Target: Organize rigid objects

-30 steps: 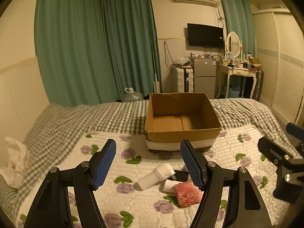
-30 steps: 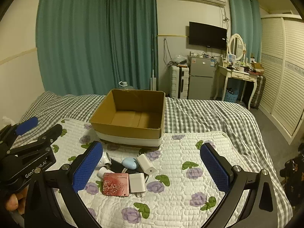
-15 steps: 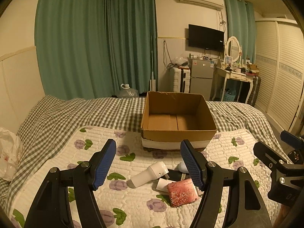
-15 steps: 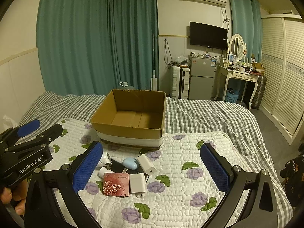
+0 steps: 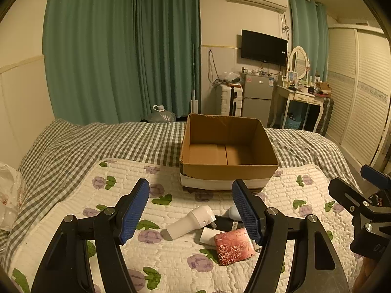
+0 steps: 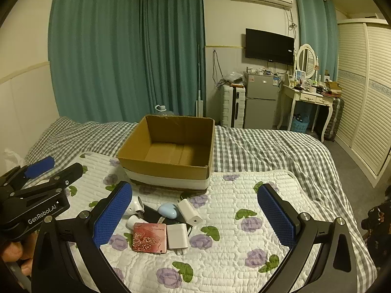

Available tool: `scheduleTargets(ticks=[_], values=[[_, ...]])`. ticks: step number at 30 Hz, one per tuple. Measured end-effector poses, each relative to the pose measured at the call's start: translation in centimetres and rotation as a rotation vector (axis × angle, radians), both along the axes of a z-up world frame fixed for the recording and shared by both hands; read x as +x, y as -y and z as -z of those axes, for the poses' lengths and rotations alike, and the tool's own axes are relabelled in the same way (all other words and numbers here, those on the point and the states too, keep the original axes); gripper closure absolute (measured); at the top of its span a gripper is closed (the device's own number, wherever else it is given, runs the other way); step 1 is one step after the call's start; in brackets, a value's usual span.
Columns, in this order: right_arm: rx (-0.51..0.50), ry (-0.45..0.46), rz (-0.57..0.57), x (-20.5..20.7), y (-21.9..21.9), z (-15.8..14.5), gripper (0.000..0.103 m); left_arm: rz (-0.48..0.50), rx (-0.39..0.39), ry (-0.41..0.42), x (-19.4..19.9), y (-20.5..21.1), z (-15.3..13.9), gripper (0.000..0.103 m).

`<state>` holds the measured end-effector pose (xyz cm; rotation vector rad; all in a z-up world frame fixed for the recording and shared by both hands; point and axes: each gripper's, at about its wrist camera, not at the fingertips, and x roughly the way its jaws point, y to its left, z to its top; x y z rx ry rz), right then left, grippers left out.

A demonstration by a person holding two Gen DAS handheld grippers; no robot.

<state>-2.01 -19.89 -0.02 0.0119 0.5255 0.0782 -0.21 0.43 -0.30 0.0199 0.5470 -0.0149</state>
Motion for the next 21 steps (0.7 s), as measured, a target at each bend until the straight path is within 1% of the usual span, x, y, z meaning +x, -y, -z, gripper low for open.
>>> scheduleTargets(ticks=[14,21], values=[[-0.013,0.005,-0.012,1.1,-0.4,0.2,0.000,0.001,-0.029,-0.004,0.9,-0.8,0.0,0.030],[-0.033,-0.002,-0.026,2.1,0.0,0.6,0.000,0.011,-0.010,0.000,1.7,-1.0,0.5,0.030]])
